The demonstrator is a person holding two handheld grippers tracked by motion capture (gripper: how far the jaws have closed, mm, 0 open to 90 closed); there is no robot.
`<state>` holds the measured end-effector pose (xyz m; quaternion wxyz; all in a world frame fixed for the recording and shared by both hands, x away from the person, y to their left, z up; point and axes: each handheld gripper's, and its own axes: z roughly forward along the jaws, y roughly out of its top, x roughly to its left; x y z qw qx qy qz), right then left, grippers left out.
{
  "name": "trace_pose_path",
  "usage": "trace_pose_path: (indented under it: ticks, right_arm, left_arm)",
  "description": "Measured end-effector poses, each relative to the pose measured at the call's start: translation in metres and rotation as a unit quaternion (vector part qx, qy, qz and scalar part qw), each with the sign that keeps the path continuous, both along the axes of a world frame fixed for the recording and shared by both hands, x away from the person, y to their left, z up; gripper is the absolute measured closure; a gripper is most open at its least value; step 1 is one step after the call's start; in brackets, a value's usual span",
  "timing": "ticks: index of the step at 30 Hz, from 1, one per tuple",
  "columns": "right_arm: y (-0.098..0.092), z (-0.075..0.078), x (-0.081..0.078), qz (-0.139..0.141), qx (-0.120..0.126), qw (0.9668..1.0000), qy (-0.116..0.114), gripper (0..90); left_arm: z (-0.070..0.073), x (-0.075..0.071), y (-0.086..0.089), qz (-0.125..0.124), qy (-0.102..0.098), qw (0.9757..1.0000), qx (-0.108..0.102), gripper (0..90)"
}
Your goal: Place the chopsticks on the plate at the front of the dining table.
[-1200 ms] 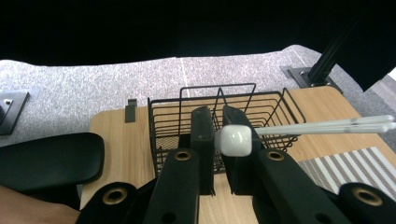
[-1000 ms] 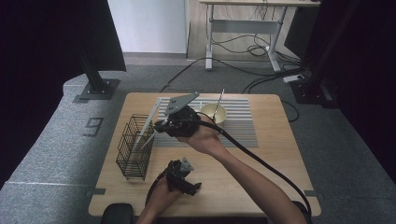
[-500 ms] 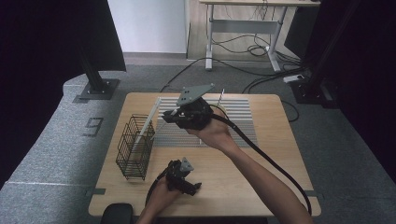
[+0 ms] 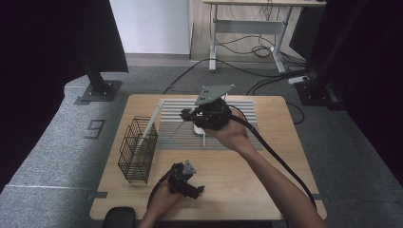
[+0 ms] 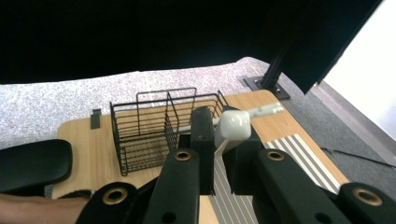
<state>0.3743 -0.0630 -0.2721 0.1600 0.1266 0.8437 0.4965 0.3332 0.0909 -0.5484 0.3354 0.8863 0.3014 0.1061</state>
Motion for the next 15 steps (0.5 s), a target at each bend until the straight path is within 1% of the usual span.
trace_pose_path:
  ticks: [1, 3, 4, 6, 11, 12, 13, 15]
  right_arm:
    - [-0.005, -0.003, 0.001, -0.004, 0.000, 1.0000, 0.003, 83.4]
    - [-0.007, -0.005, 0.001, -0.005, 0.000, 1.0000, 0.003, 83.4]
    - [-0.011, -0.008, 0.000, -0.007, -0.001, 1.0000, 0.004, 83.4]
    - [-0.013, -0.010, 0.000, -0.007, -0.001, 1.0000, 0.004, 83.4]
    - [-0.024, -0.021, -0.005, -0.009, -0.002, 0.9999, 0.005, 83.4]
    - [-0.025, -0.023, -0.006, -0.009, -0.002, 0.9999, 0.005, 83.4]
    - [-0.025, -0.023, -0.006, -0.009, -0.002, 0.9999, 0.005, 83.4]
    - [-0.028, -0.026, -0.008, -0.009, -0.003, 0.9999, 0.005, 83.4]
  left_arm:
    - [0.001, 0.001, 0.001, 0.003, 0.005, 1.0000, -0.007, 4.5]
    - [0.002, 0.001, 0.002, 0.007, 0.007, 0.9999, -0.010, 5.2]
    - [0.002, 0.001, 0.003, 0.009, 0.005, 0.9999, -0.009, 5.4]
    - [0.004, 0.001, 0.004, 0.013, 0.000, 0.9999, -0.008, 5.4]
    - [0.010, 0.002, 0.012, 0.030, -0.010, 0.9992, -0.023, 5.6]
    - [0.012, 0.003, 0.016, 0.034, -0.011, 0.9989, -0.030, 5.6]
    - [0.012, 0.003, 0.016, 0.034, -0.011, 0.9989, -0.030, 5.6]
    - [0.015, 0.003, 0.020, 0.035, -0.013, 0.9986, -0.038, 5.5]
